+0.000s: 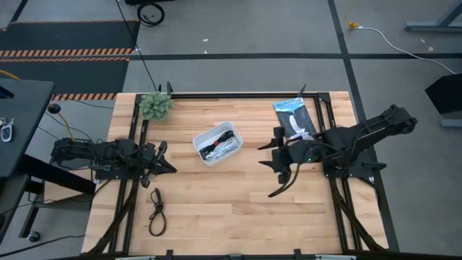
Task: Pick and place USB-C Cables
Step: Put the black cable charger into the white bin
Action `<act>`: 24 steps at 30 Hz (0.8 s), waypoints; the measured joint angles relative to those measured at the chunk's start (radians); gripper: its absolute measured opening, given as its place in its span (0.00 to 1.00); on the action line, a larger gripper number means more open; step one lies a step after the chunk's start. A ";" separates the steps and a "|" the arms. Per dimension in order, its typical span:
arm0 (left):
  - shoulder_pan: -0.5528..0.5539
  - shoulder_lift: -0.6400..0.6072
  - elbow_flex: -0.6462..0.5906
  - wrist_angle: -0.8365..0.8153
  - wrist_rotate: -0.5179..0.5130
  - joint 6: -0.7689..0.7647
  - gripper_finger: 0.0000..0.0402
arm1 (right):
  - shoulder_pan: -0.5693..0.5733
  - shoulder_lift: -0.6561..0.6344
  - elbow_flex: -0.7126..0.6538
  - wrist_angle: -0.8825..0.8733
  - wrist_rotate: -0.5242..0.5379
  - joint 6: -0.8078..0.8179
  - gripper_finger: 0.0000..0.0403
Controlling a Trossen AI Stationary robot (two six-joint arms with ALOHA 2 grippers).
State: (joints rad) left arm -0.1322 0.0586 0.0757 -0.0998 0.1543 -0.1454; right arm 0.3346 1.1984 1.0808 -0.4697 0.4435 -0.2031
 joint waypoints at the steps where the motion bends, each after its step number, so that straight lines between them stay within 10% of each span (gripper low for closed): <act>1: 0.000 0.000 0.000 0.002 -0.001 0.003 0.06 | 0.000 -0.021 -0.034 0.027 0.000 0.000 0.52; 11: 0.000 0.000 0.000 0.122 -0.136 0.092 0.06 | -0.001 -0.217 -0.288 0.309 0.000 -0.040 0.52; 24: 0.000 0.001 0.000 0.362 -0.405 0.086 0.06 | -0.017 -0.334 -0.298 0.364 0.056 -0.175 0.52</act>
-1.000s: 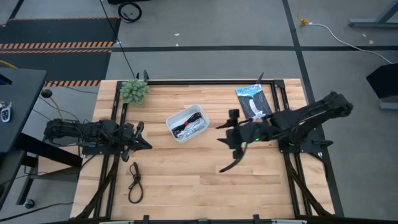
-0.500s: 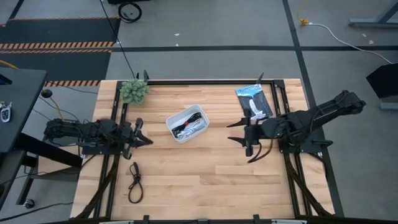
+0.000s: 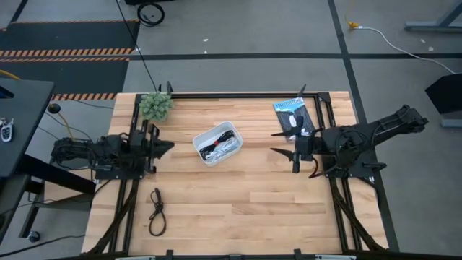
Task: Pick and place USB-C Cables
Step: Put the black cable charger into the white bin
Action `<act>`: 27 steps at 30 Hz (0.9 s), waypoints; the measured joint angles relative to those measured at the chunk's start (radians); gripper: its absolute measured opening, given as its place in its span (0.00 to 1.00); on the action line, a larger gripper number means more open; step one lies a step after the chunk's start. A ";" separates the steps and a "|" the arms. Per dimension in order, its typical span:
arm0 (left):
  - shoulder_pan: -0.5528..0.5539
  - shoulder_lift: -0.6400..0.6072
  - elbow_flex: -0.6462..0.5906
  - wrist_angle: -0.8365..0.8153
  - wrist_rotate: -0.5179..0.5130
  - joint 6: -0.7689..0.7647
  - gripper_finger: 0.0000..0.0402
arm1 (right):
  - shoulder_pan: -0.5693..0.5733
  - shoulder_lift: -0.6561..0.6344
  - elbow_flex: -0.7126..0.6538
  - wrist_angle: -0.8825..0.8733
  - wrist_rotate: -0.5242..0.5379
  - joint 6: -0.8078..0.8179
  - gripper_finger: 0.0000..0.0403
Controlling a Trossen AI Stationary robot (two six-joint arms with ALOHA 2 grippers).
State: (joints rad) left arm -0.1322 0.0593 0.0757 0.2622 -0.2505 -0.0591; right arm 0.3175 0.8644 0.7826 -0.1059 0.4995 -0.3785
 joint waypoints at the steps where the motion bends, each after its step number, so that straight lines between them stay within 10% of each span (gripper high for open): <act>1: 0.000 0.000 0.000 0.016 -0.029 0.027 0.06 | -0.007 0.000 0.000 0.003 0.000 -0.001 0.52; 9: 0.000 0.000 0.000 0.166 -0.037 0.303 0.06 | -0.063 0.001 -0.069 0.053 -0.001 -0.038 0.52; 18: -0.001 0.054 0.000 0.436 0.320 0.506 0.06 | -0.083 -0.004 -0.106 0.141 -0.003 -0.037 0.52; 27: -0.001 0.314 0.159 0.274 0.212 0.242 0.06 | -0.078 -0.018 -0.104 0.333 -0.002 -0.019 0.52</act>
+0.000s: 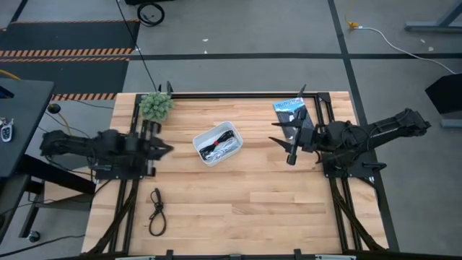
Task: Pick and place USB-C Cables
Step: Put the black cable charger into the white bin
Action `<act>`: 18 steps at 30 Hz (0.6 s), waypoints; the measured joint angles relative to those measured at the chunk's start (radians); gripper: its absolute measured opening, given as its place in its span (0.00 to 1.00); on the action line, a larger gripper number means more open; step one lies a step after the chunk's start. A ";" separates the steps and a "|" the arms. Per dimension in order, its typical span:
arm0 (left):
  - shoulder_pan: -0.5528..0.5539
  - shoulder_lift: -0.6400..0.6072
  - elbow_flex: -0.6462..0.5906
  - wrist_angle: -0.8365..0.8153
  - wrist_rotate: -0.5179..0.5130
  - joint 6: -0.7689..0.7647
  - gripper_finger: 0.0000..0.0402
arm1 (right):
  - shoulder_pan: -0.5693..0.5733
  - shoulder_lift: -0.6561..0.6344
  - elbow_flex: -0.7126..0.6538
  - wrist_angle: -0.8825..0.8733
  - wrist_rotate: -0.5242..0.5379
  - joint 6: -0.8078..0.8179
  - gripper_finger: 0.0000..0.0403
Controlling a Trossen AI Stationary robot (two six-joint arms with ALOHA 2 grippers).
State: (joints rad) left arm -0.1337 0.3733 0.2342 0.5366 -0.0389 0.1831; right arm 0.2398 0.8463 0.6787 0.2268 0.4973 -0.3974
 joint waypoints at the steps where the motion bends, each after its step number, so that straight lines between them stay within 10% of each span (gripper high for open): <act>1: 0.000 0.034 0.031 -0.084 -0.017 -0.036 0.06 | 0.000 0.000 0.000 -0.002 0.002 0.023 0.52; 11: -0.022 0.342 0.491 -1.209 -0.025 -0.420 0.06 | 0.021 0.006 0.000 -0.016 0.006 0.329 0.52; 18: -0.115 0.442 0.601 -1.473 0.108 -0.529 0.03 | 0.076 0.058 0.000 0.028 0.006 0.424 0.52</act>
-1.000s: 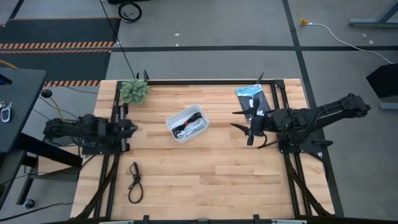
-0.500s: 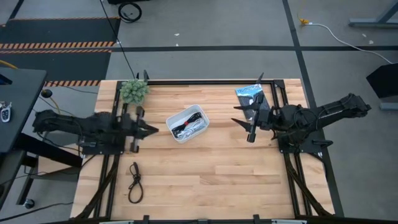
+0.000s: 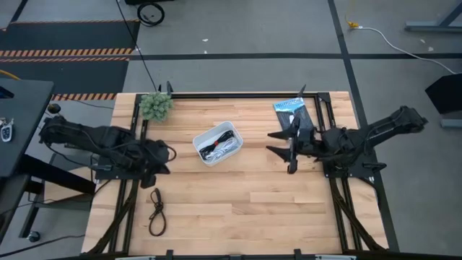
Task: Pick and place USB-C Cables
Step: Put the black cable charger into the white bin
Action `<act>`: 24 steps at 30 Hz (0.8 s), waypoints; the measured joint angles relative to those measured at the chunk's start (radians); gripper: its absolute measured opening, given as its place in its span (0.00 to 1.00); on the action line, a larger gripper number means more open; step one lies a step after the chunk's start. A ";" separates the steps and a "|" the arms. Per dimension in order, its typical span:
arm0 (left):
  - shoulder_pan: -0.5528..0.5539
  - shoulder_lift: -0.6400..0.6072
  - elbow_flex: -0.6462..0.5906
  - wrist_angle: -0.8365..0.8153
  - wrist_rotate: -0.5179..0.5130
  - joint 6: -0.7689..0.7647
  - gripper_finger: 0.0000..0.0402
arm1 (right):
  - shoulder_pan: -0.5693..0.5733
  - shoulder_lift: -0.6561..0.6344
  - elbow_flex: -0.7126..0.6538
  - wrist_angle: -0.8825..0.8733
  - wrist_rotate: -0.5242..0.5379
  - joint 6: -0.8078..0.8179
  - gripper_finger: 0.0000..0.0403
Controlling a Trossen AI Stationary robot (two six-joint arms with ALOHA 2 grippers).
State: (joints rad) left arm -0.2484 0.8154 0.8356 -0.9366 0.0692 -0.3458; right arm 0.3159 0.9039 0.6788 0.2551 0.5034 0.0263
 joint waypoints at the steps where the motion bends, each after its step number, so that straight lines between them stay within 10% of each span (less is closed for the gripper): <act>1: -0.012 0.004 0.000 -0.008 -0.001 0.001 0.03 | 0.008 0.012 0.000 0.002 0.000 0.007 0.52; 12: -0.091 0.011 -0.011 -0.017 -0.001 0.267 0.02 | 0.057 0.165 0.000 0.105 0.001 0.013 0.52; 24: -0.306 0.203 -0.011 -0.035 -0.012 0.237 0.06 | 0.019 0.206 0.000 0.703 0.015 -0.320 0.52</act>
State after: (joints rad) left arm -0.5540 1.0180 0.8242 -0.9720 0.0573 -0.1089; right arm 0.3352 1.1095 0.6788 0.9585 0.5186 -0.2939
